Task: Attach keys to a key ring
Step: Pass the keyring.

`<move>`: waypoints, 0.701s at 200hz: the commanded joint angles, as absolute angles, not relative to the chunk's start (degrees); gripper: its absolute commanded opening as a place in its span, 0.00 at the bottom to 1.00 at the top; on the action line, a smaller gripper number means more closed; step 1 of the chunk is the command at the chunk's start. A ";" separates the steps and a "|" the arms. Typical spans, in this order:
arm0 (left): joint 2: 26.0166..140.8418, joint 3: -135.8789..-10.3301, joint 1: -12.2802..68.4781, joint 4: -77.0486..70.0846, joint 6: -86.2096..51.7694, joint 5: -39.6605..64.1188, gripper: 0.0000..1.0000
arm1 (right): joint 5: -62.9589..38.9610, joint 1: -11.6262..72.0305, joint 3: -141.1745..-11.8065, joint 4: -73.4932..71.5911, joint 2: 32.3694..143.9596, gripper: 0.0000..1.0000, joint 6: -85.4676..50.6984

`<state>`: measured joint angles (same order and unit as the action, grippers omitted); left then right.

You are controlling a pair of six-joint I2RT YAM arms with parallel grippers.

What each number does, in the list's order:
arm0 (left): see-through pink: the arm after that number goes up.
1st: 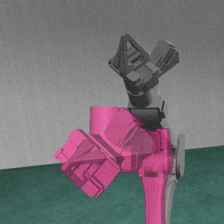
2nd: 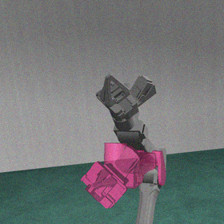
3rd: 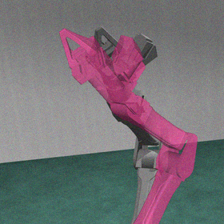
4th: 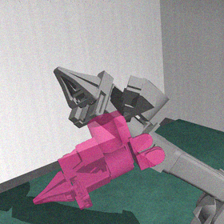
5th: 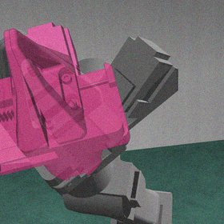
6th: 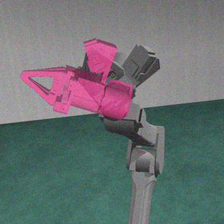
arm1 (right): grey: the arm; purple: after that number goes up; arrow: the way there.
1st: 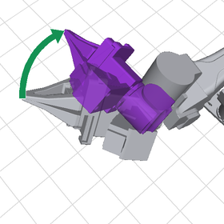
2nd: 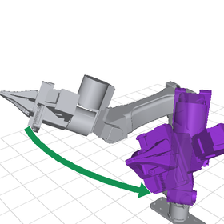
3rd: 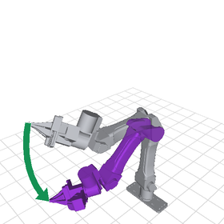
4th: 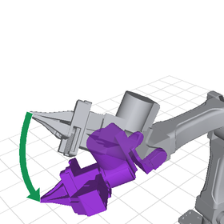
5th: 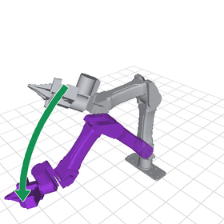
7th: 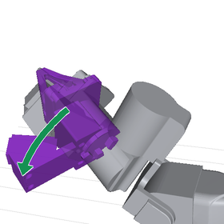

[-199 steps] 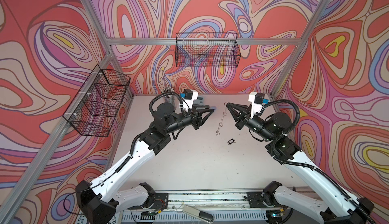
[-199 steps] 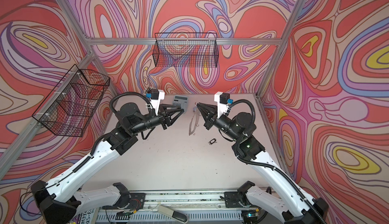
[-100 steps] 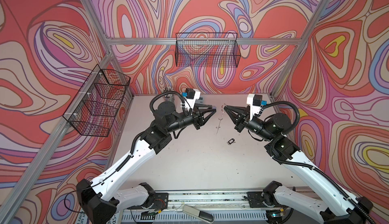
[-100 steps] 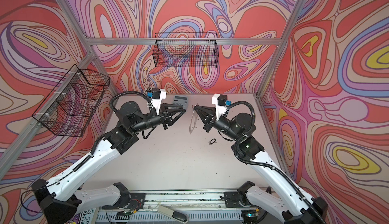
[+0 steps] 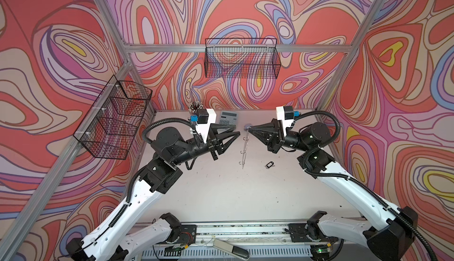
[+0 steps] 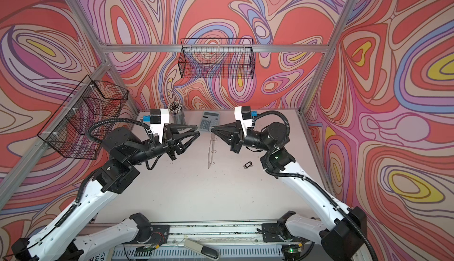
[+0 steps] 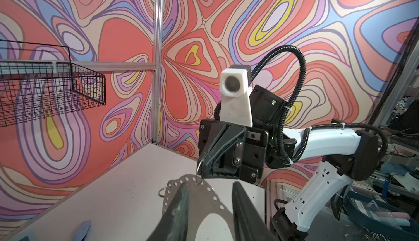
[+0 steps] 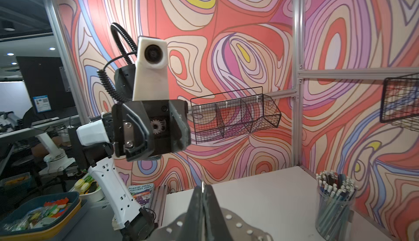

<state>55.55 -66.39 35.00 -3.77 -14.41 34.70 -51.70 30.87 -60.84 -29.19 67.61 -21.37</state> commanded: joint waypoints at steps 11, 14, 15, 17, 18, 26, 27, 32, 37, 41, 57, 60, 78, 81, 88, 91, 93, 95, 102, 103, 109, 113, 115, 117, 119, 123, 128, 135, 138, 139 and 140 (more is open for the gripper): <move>55.17 -65.14 30.99 -2.93 -14.60 41.67 0.35 | -59.05 31.22 -64.66 -33.19 68.96 0.00 -22.28; 55.19 -65.05 30.68 -3.21 -14.78 42.10 0.35 | -59.14 31.25 -64.66 -33.22 68.99 0.00 -22.20; 55.19 -65.05 30.59 -3.28 -14.86 42.28 0.35 | -59.14 31.27 -64.67 -33.22 68.99 0.00 -22.13; 55.19 -65.04 30.48 -3.41 -14.99 42.56 0.35 | -59.10 31.22 -64.68 -33.22 69.06 0.00 -22.08; 55.24 -65.04 30.40 -3.46 -15.05 42.64 0.35 | -59.08 31.21 -64.64 -33.22 69.11 0.00 -22.07; 55.52 -65.10 29.94 -3.98 -15.45 43.65 0.35 | -58.85 31.22 -64.85 -33.22 69.29 0.00 -22.07; 55.58 -65.07 29.91 -4.01 -15.50 43.71 0.35 | -58.87 31.26 -64.86 -33.22 69.28 0.00 -22.06; 55.83 -65.12 29.81 -4.20 -15.71 44.32 0.35 | -58.92 31.21 -64.93 -33.13 69.49 0.00 -22.06; 56.09 -65.32 29.77 -4.26 -15.73 44.84 0.35 | -59.05 31.25 -65.03 -32.99 69.57 0.00 -21.98; 56.30 -65.37 29.64 -4.30 -15.73 45.19 0.35 | -59.06 31.20 -65.03 -32.90 69.60 0.00 -21.97; 56.94 -65.55 29.45 -4.71 -15.98 45.99 0.35 | -59.07 31.21 -65.04 -32.32 69.56 0.00 -21.65; 57.02 -65.50 29.44 -4.91 -16.07 46.16 0.35 | -59.00 31.20 -65.03 -32.03 69.52 0.00 -21.48; 57.46 -65.41 29.27 -5.74 -16.76 46.91 0.34 | -58.70 31.22 -65.04 -30.70 69.24 0.00 -20.52; 57.55 -65.44 29.27 -5.94 -16.90 47.00 0.34 | -58.63 31.20 -65.04 -30.56 69.24 0.00 -20.37; 57.72 -65.30 29.27 -6.31 -17.22 47.19 0.34 | -58.45 31.20 -65.00 -30.37 69.21 0.00 -20.34; 57.72 -65.30 29.30 -6.44 -17.27 47.24 0.34 | -58.47 31.25 -64.96 -30.30 69.25 0.00 -20.31; 57.78 -65.30 29.28 -6.55 -17.39 47.32 0.34 | -58.39 31.21 -64.95 -30.25 69.26 0.00 -20.35; 57.86 -65.30 29.25 -6.65 -17.42 47.36 0.34 | -58.32 31.20 -64.95 -30.30 69.26 0.00 -20.45; 58.04 -65.30 29.27 -7.02 -17.62 47.55 0.34 | -58.05 31.22 -64.91 -30.23 69.26 0.00 -20.56; 58.07 -65.30 29.27 -7.07 -17.64 47.64 0.34 | -57.98 31.21 -64.89 -30.19 69.26 0.00 -20.52; 58.22 -65.37 29.23 -7.62 -17.94 47.91 0.34 | -57.73 31.27 -64.80 -30.14 69.32 0.00 -20.76; 58.33 -65.31 29.20 -8.04 -18.16 48.14 0.34 | -57.50 31.21 -64.91 -30.15 69.38 0.00 -20.91; 58.40 -65.30 29.18 -8.25 -18.25 48.29 0.33 | -57.31 31.25 -64.94 -30.06 69.42 0.00 -21.09; 58.43 -65.30 29.22 -8.39 -18.45 48.44 0.33 | -57.00 31.21 -64.90 -30.04 69.47 0.00 -21.33; 58.51 -65.30 29.23 -8.67 -18.67 48.50 0.33 | -56.68 31.20 -64.90 -30.05 69.51 0.00 -21.53; 58.72 -65.43 29.19 -9.23 -19.06 48.88 0.33 | -56.07 31.20 -65.02 -29.89 69.64 0.00 -21.88; 59.00 -65.55 29.19 -9.83 -19.56 49.40 0.33 | -55.63 31.21 -65.18 -29.72 69.87 0.00 -22.24; 59.40 -65.78 29.18 -10.78 -20.26 50.18 0.33 | -55.17 31.14 -65.30 -29.81 70.33 0.00 -22.99; 59.63 -65.99 29.26 -11.21 -20.60 50.38 0.33 | -54.90 31.19 -65.37 -30.04 70.40 0.00 -23.44; 59.70 -66.00 29.17 -11.36 -20.72 50.42 0.33 | -54.87 31.20 -65.34 -30.18 70.49 0.00 -23.54; 59.73 -66.05 29.18 -11.48 -20.82 50.52 0.33 | -54.81 31.16 -65.32 -30.30 70.58 0.00 -23.77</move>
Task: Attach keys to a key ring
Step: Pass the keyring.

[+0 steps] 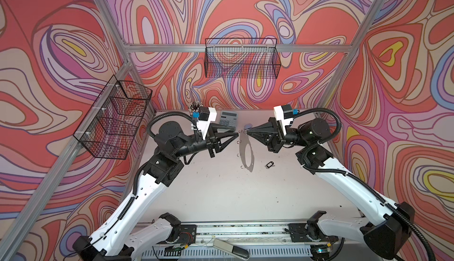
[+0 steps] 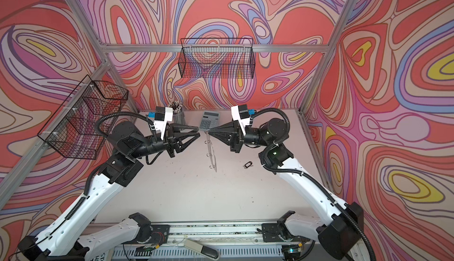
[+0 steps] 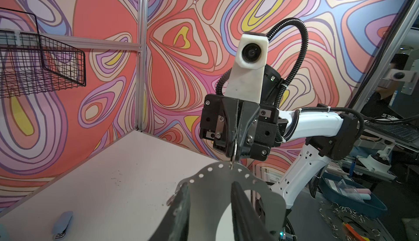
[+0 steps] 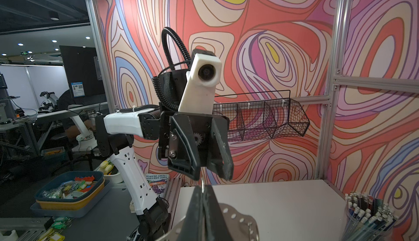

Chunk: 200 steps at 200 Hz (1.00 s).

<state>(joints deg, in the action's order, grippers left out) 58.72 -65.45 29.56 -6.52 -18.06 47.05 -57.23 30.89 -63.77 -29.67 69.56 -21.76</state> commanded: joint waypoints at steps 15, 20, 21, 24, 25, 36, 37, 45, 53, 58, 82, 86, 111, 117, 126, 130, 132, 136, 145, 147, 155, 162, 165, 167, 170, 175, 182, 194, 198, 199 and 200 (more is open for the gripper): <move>61.00 -66.52 28.92 -13.69 -22.57 51.30 0.33 | -53.40 31.12 -65.03 -31.96 71.09 0.00 -26.39; 61.50 -66.73 28.75 -14.59 -23.26 51.54 0.33 | -53.07 31.15 -64.97 -32.10 71.21 0.00 -26.90; 61.60 -66.72 28.70 -14.81 -23.41 51.61 0.32 | -52.99 31.13 -64.96 -32.14 71.24 0.00 -26.98; 61.76 -66.72 28.61 -15.29 -23.89 51.85 0.32 | -52.73 31.18 -64.86 -32.21 71.27 0.00 -27.30; 61.86 -66.72 28.63 -15.60 -24.07 51.94 0.32 | -52.65 31.15 -64.82 -32.32 71.23 0.00 -27.41; 63.21 -66.81 28.14 -18.86 -26.54 53.25 0.31 | -51.40 31.03 -64.41 -32.92 71.18 0.00 -28.52; 63.33 -66.80 28.09 -19.14 -26.80 53.35 0.31 | -51.28 31.07 -64.42 -32.94 71.14 0.00 -28.54; 64.29 -66.71 27.76 -21.89 -28.75 54.52 0.31 | -50.31 30.85 -64.19 -32.91 70.97 0.00 -28.97; 65.22 -66.72 27.28 -23.99 -30.68 55.15 0.31 | -49.85 30.85 -64.07 -33.16 70.93 0.00 -29.34; 65.79 -66.71 27.04 -25.28 -31.59 55.52 0.31 | -49.71 30.85 -63.99 -33.51 70.80 0.00 -29.82; 67.99 -67.55 26.52 -28.19 -34.46 56.98 0.29 | -49.58 30.80 -63.76 -34.85 70.73 0.00 -31.49; 68.27 -67.67 26.52 -28.57 -34.78 57.34 0.29 | -49.54 30.80 -63.77 -34.83 70.74 0.00 -31.59; 68.17 -67.41 26.50 -30.07 -35.52 57.32 0.27 | -49.16 30.77 -63.63 -34.89 70.58 0.00 -31.91; 68.02 -67.33 26.48 -30.22 -35.57 57.31 0.27 | -49.29 30.81 -63.55 -34.87 70.63 0.00 -32.07; 67.88 -67.32 26.46 -30.57 -35.77 57.46 0.26 | -49.47 30.76 -63.54 -34.90 70.74 0.00 -32.23; 67.86 -67.32 26.49 -30.81 -36.07 57.52 0.26 | -49.48 30.77 -63.50 -35.07 70.70 0.00 -32.40; 67.85 -67.32 26.46 -30.91 -36.11 57.56 0.26 | -49.53 30.76 -63.47 -35.11 70.74 0.00 -32.42; 67.90 -67.41 26.47 -30.99 -36.20 57.72 0.26 | -49.57 30.76 -63.39 -35.25 70.81 0.00 -32.51; 67.89 -67.50 26.47 -31.24 -36.67 58.00 0.26 | -49.48 30.83 -63.37 -35.40 70.88 0.00 -32.60; 67.90 -67.50 26.46 -31.28 -36.72 58.05 0.26 | -49.48 30.78 -63.37 -35.31 70.92 0.00 -32.61; 67.85 -67.50 26.46 -31.39 -36.83 58.16 0.25 | -49.23 30.77 -63.37 -35.09 70.99 0.00 -32.53; 67.85 -67.61 26.48 -31.38 -36.96 58.24 0.25 | -49.15 30.81 -63.52 -34.60 71.04 0.00 -32.19; 67.85 -67.57 26.50 -31.47 -37.00 58.31 0.25 | -49.16 30.77 -63.61 -34.40 71.10 0.00 -32.09; 67.92 -67.52 26.49 -31.49 -36.93 58.30 0.25 | -49.20 30.81 -63.63 -34.39 71.17 0.00 -32.08; 67.98 -67.50 26.46 -31.59 -37.07 58.32 0.25 | -49.28 30.84 -63.59 -34.39 71.25 0.00 -32.07; 68.03 -67.50 26.53 -31.88 -37.33 58.32 0.25 | -49.39 30.79 -63.63 -34.57 71.31 0.00 -32.21; 68.31 -67.57 26.53 -32.62 -37.92 58.77 0.24 | -49.39 30.76 -63.55 -34.69 71.44 0.00 -32.31; 68.85 -67.76 26.47 -33.67 -39.14 59.42 0.24 | -49.55 30.76 -63.62 -34.81 71.68 0.00 -32.41; 68.96 -67.84 26.52 -33.91 -39.28 59.50 0.24 | -49.54 30.77 -63.63 -34.86 71.72 0.00 -32.43; 69.02 -67.89 26.49 -33.92 -39.37 59.50 0.24 | -49.51 30.77 -63.63 -34.83 71.76 0.00 -32.43; 69.01 -67.87 26.52 -33.92 -39.42 59.50 0.24 | -49.54 30.76 -63.63 -34.86 71.78 0.00 -32.43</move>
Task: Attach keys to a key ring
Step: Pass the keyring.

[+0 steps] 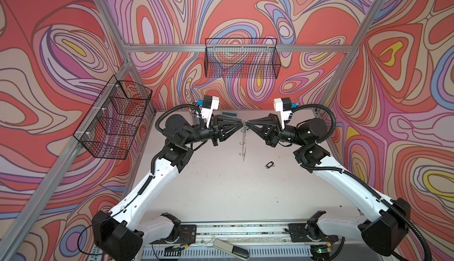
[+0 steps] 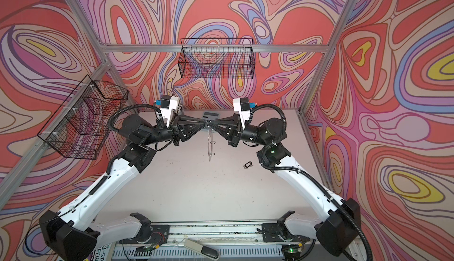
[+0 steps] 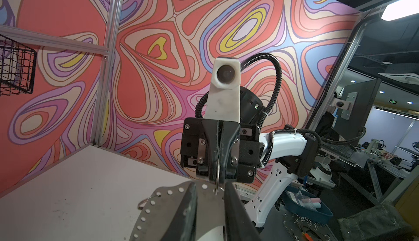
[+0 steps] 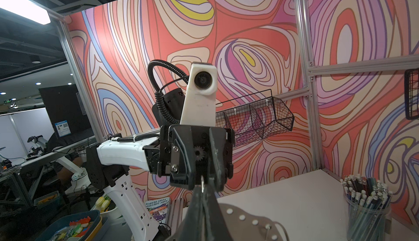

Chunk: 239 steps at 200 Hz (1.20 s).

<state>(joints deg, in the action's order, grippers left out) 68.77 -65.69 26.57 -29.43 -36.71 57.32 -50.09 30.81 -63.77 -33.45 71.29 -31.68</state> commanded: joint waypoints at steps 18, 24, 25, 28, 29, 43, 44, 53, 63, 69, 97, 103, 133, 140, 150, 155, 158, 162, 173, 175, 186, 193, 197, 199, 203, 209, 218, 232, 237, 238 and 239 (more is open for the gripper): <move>69.39 -68.11 26.54 -34.11 -39.73 59.83 0.23 | -50.49 30.76 -63.85 -35.56 72.27 0.00 -32.85; 69.44 -68.16 26.47 -34.17 -39.73 59.92 0.22 | -50.55 30.77 -63.90 -35.84 72.52 0.00 -33.26; 69.44 -68.18 26.51 -34.18 -39.82 59.93 0.22 | -50.54 30.76 -63.90 -35.89 72.56 0.00 -33.24; 69.49 -68.19 26.52 -34.16 -39.85 59.94 0.22 | -50.58 30.76 -63.97 -35.97 72.67 0.00 -33.32; 69.46 -68.20 26.53 -34.22 -39.83 59.98 0.22 | -50.56 30.76 -63.98 -36.00 72.72 0.00 -33.36; 69.64 -68.25 26.51 -34.35 -40.17 60.27 0.22 | -50.67 30.79 -64.07 -36.11 73.11 0.00 -33.30; 69.63 -68.27 26.53 -34.32 -40.17 60.28 0.22 | -50.69 30.78 -64.12 -36.07 73.16 0.00 -33.31; 69.70 -68.29 26.46 -33.87 -39.97 60.46 0.22 | -50.90 30.78 -64.16 -36.65 73.25 0.00 -33.73; 69.74 -68.29 26.46 -32.97 -39.52 60.47 0.22 | -51.12 30.76 -63.99 -37.78 73.39 0.00 -34.33; 69.62 -68.21 26.46 -32.31 -39.06 60.41 0.22 | -51.15 30.81 -63.98 -38.15 73.37 0.00 -34.42; 68.90 -68.20 26.46 -27.64 -35.40 59.12 0.22 | -51.38 30.76 -64.28 -38.40 73.55 0.00 -34.45; 68.63 -68.28 26.46 -26.58 -34.50 58.73 0.22 | -51.44 30.81 -64.32 -38.36 73.62 0.00 -34.42; 66.29 -67.47 26.46 -21.48 -29.13 53.55 0.22 | -51.69 30.76 -64.51 -38.06 74.14 0.00 -33.93; 65.78 -67.35 26.46 -20.63 -28.38 52.55 0.22 | -52.06 30.76 -64.66 -38.16 74.39 0.00 -33.54; 65.32 -67.41 26.47 -19.31 -27.12 51.45 0.22 | -52.46 30.76 -64.98 -38.34 75.02 0.00 -33.27; 65.07 -67.49 26.38 -18.39 -26.43 50.82 0.22 | -52.74 30.76 -65.11 -38.49 75.33 0.00 -33.25; 65.00 -67.57 26.37 -17.86 -26.05 50.41 0.22 | -53.08 30.76 -65.21 -38.69 75.66 0.00 -33.23; 64.84 -67.59 26.37 -17.33 -25.59 50.01 0.22 | -53.58 30.72 -65.48 -39.02 75.95 0.00 -33.27; 64.69 -67.46 26.06 -16.71 -25.14 49.65 0.22 | -54.27 30.78 -65.88 -40.20 76.79 0.00 -33.69; 64.69 -67.42 25.98 -16.70 -25.14 49.70 0.22 | -54.35 30.77 -65.95 -40.46 76.94 0.00 -33.85; 64.92 -67.49 25.68 -16.70 -25.56 50.13 0.22 | -54.75 30.63 -66.39 -41.27 77.56 0.00 -34.06; 65.09 -67.50 25.58 -16.63 -25.72 50.27 0.22 | -54.86 30.67 -66.57 -41.57 77.80 0.00 -34.19; 65.12 -67.50 25.52 -16.53 -25.82 50.39 0.22 | -54.87 30.70 -66.73 -41.69 77.94 0.00 -34.22; 65.26 -67.50 25.50 -16.53 -25.83 50.44 0.22 | -54.87 30.61 -66.74 -41.78 78.02 0.00 -34.31; 65.30 -67.50 25.49 -16.65 -25.96 50.68 0.22 | -54.92 30.59 -66.78 -42.17 78.13 0.00 -34.49; 65.53 -67.50 25.51 -16.98 -26.29 51.39 0.22 | -55.09 30.59 -66.81 -42.93 78.39 0.00 -34.96; 65.98 -67.67 25.53 -17.60 -26.95 52.74 0.22 | -55.18 30.59 -67.09 -43.24 78.66 0.00 -35.35; 66.60 -67.94 25.49 -18.34 -28.09 54.11 0.22 | -55.46 30.59 -67.15 -44.03 79.09 0.00 -35.96; 66.83 -67.98 25.49 -18.37 -28.27 54.45 0.22 | -55.46 30.59 -67.04 -44.44 79.14 0.00 -36.27; 66.82 -68.01 25.53 -18.37 -28.33 54.52 0.22 | -55.46 30.59 -67.05 -44.46 79.12 0.00 -36.33; 66.85 -68.02 25.51 -18.37 -28.36 54.55 0.21 | -55.46 30.59 -67.06 -44.46 79.15 0.00 -36.31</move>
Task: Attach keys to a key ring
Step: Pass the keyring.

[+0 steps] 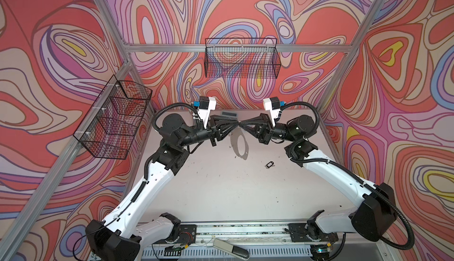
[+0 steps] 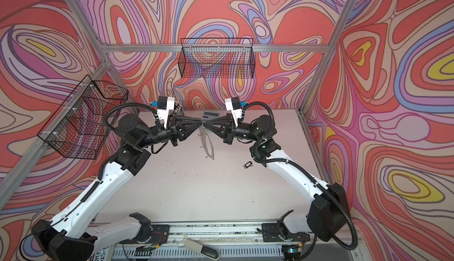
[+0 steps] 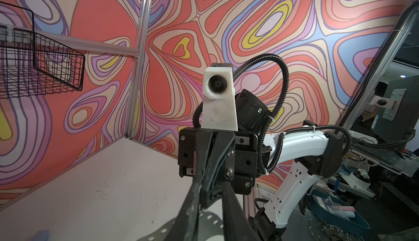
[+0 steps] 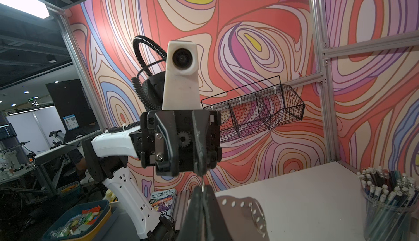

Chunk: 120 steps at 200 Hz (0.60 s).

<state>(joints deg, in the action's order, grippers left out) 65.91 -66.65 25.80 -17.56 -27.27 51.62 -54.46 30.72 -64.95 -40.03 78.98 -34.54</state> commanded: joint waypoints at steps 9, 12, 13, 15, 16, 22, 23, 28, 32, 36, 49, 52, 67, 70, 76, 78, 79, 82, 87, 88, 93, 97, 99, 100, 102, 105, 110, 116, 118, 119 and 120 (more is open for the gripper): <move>67.00 -68.03 25.49 -18.20 -28.34 54.72 0.20 | -55.46 30.58 -66.98 -44.42 79.11 0.00 -36.42; 66.91 -68.03 25.55 -18.11 -28.31 54.67 0.20 | -55.47 30.59 -67.01 -44.41 79.14 0.00 -36.37; 66.90 -68.03 25.57 -18.06 -28.26 54.67 0.20 | -55.46 30.59 -66.99 -44.35 79.12 0.00 -36.38; 66.89 -68.03 25.51 -18.05 -28.22 54.62 0.20 | -55.42 30.59 -67.02 -44.31 79.11 0.00 -36.32; 66.89 -67.98 25.50 -18.03 -28.17 54.60 0.20 | -55.39 30.59 -67.04 -44.26 79.10 0.00 -36.31; 66.85 -67.94 25.50 -17.64 -27.86 54.28 0.20 | -55.36 30.58 -66.98 -44.09 79.01 0.00 -36.14; 66.82 -67.98 25.54 -17.48 -27.78 54.21 0.20 | -55.37 30.58 -66.98 -44.06 79.01 0.00 -36.13; 66.73 -68.03 25.49 -16.55 -27.13 53.67 0.20 | -55.22 30.59 -67.06 -43.89 78.91 0.00 -36.05; 66.50 -68.03 25.57 -15.82 -26.62 53.20 0.20 | -55.20 30.59 -66.99 -43.75 78.91 0.00 -35.93; 66.42 -68.03 25.48 -15.18 -25.91 52.96 0.20 | -55.20 30.59 -66.98 -43.62 78.84 0.00 -35.87; 66.03 -67.92 25.48 -13.97 -24.77 52.04 0.20 | -55.01 30.59 -67.07 -42.97 78.58 0.00 -35.31; 65.98 -67.86 25.36 -13.85 -24.63 51.91 0.20 | -54.86 30.59 -67.13 -42.72 78.45 0.00 -35.12; 65.75 -67.79 25.31 -12.73 -23.87 50.51 0.21 | -54.77 30.50 -67.10 -42.10 78.15 0.00 -34.63; 65.74 -67.77 25.24 -12.57 -23.68 50.38 0.21 | -54.80 30.50 -67.12 -42.10 78.14 0.00 -34.63; 65.79 -67.68 25.20 -12.44 -23.64 50.27 0.21 | -54.76 30.50 -67.14 -42.10 78.05 0.00 -34.51; 65.84 -67.61 25.22 -12.47 -23.64 50.27 0.21 | -54.76 30.52 -67.10 -42.06 78.05 0.00 -34.51; 65.84 -67.60 25.22 -12.48 -23.64 50.32 0.21 | -54.76 30.51 -67.13 -42.03 78.05 0.00 -34.53; 65.83 -67.59 25.22 -12.60 -23.76 50.36 0.21 | -54.82 30.50 -67.07 -42.01 78.07 0.00 -34.54; 66.03 -67.59 25.13 -12.73 -23.96 50.21 0.21 | -54.84 30.50 -67.15 -41.99 78.09 0.00 -34.54; 66.06 -67.59 25.09 -12.78 -24.02 50.20 0.21 | -54.84 30.54 -67.15 -41.96 78.07 0.00 -34.50; 66.08 -67.51 25.09 -13.08 -24.31 50.02 0.21 | -54.89 30.50 -67.06 -41.87 78.05 0.00 -34.47; 66.09 -67.46 25.11 -13.41 -24.47 50.18 0.21 | -54.85 30.50 -67.04 -41.84 78.08 0.00 -34.51; 66.09 -67.49 25.06 -13.61 -24.55 50.18 0.21 | -54.93 30.50 -67.06 -41.84 78.08 0.00 -34.53; 66.09 -67.45 25.10 -13.71 -24.62 50.23 0.21 | -54.93 30.50 -67.01 -41.88 78.11 0.00 -34.54; 66.07 -67.42 25.13 -13.84 -24.72 50.24 0.21 | -54.95 30.50 -66.98 -41.85 78.13 0.00 -34.54; 66.09 -67.41 25.10 -14.02 -24.89 50.23 0.21 | -54.93 30.50 -66.93 -41.90 78.12 0.00 -34.54; 66.02 -67.41 25.07 -14.33 -25.07 50.20 0.21 | -54.87 30.50 -66.81 -41.77 78.06 0.00 -34.54; 65.90 -67.48 25.05 -14.64 -25.22 50.26 0.21 | -54.84 30.50 -66.65 -41.68 78.03 0.00 -34.52; 65.85 -67.50 25.05 -14.78 -25.33 50.38 0.21 | -54.80 30.56 -66.61 -41.69 77.98 0.00 -34.45; 65.84 -67.54 25.05 -14.86 -25.37 50.46 0.21 | -54.82 30.53 -66.61 -41.63 77.97 0.00 -34.45; 65.83 -67.52 25.05 -14.94 -25.43 50.50 0.21 | -54.83 30.51 -66.62 -41.60 78.01 0.00 -34.36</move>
<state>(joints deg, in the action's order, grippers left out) 66.30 -66.76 25.43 -13.85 -25.23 50.63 -54.94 30.46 -65.28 -40.29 78.98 -34.81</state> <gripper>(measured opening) 0.212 0.047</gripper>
